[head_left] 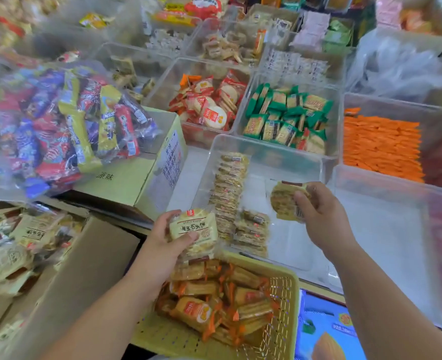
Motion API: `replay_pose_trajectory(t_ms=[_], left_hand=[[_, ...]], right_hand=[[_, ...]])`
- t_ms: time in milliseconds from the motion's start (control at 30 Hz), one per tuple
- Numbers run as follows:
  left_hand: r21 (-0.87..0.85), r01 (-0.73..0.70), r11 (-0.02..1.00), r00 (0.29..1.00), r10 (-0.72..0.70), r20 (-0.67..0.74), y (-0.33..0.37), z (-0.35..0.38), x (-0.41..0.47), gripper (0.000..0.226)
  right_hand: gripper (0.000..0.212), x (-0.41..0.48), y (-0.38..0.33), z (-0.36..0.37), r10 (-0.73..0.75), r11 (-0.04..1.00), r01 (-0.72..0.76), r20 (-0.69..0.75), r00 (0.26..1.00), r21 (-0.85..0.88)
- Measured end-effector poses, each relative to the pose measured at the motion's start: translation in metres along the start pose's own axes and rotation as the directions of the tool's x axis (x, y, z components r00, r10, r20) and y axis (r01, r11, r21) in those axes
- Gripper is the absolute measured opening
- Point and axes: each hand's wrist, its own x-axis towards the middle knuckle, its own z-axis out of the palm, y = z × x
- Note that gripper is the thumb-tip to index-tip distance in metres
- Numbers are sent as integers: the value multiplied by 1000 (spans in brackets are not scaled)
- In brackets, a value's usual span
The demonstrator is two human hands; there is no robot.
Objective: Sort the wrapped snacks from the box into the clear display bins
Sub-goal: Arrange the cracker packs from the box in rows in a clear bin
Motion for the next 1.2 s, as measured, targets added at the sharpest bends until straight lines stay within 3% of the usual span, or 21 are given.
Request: replay_pose_trajectory(t_ms=[100, 200, 400, 767, 867, 1000, 1200], left_hand=[[-13, 5, 1000, 999, -4, 49, 0, -6, -1, 45], [-77, 34, 996, 995, -27, 92, -3, -11, -1, 56], [-140, 39, 989, 993, -23, 118, -9, -17, -2, 60], [-154, 46, 987, 985, -20, 169, -12, -22, -1, 69], [-160, 47, 986, 986, -20, 166, -11, -21, -2, 68], [-165, 46, 985, 985, -18, 172, -9, -19, -5, 60], [-213, 42, 976, 991, -15, 129, -5, -11, -8, 64]], right_hand=[[4, 23, 7, 14, -51, 977, 52, 13, 999, -206], [16, 45, 12, 37, -78, 945, 94, 64, 995, -313], [29, 67, 18, 84, 46, 812, 146, 312, 949, -565], [40, 75, 27, 100, 167, 730, 335, 630, 759, -596], [35, 76, 26, 101, 180, 676, 392, 656, 733, -624], [46, 75, 22, 108, 224, 607, 436, 670, 708, -664], [44, 78, 19, 112, 268, 587, 445, 680, 682, -677]])
